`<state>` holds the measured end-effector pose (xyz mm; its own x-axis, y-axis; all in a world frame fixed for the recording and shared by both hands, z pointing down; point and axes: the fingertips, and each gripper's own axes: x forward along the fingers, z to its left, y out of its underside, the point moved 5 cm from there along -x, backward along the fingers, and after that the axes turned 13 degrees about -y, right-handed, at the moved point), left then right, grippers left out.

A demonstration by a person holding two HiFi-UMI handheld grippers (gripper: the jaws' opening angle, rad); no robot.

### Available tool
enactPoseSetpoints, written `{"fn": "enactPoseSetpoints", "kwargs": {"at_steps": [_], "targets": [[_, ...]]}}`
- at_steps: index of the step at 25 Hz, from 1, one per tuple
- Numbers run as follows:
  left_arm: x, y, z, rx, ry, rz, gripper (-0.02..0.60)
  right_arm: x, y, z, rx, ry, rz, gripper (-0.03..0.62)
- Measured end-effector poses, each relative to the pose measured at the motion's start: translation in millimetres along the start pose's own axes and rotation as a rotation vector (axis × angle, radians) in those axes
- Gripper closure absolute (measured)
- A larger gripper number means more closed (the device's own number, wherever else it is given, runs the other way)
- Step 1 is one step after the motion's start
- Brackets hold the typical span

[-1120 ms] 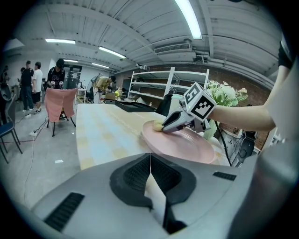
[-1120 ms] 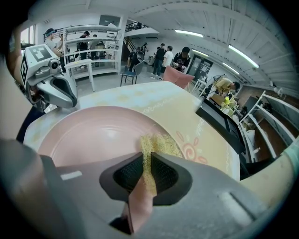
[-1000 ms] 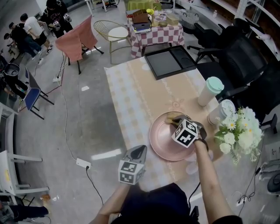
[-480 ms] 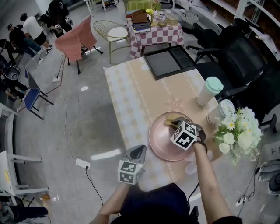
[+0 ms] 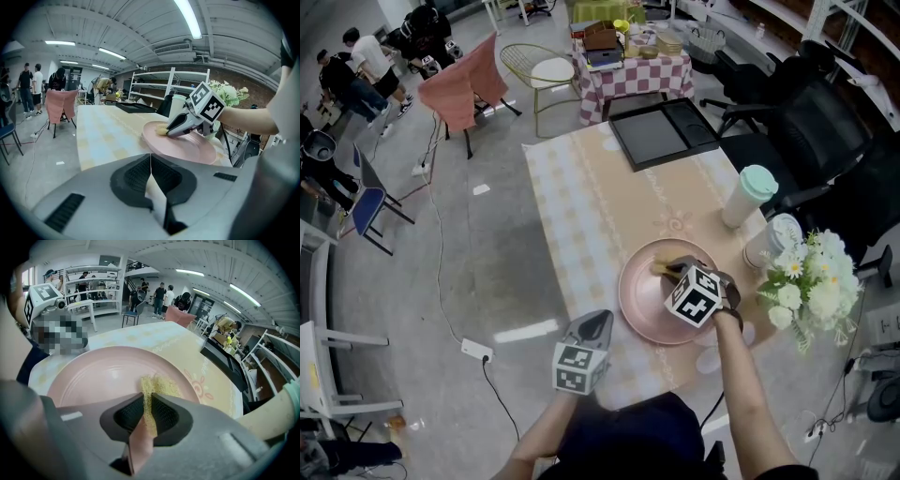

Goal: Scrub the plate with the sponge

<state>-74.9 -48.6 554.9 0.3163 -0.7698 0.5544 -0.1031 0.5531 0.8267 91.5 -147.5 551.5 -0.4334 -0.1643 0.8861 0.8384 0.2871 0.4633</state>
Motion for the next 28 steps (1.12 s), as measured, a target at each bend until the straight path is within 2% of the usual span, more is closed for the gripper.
{"fn": "enactPoseSetpoints", "kwargs": {"at_steps": [9,18,28], "targets": [[-1,-4,0,-0.002,-0.002,-0.014,0.569,-2,0,9,0.008,-0.018,-0.007,0.543],[-1,1,1,-0.005,-0.010,0.010,0.569,-2,2,21,0.016,-0.017,-0.015,0.542],[-1,-3,0,-0.017,0.001,-0.014,0.569,-4,4,34,0.017,-0.023,-0.018,0.543]]}}
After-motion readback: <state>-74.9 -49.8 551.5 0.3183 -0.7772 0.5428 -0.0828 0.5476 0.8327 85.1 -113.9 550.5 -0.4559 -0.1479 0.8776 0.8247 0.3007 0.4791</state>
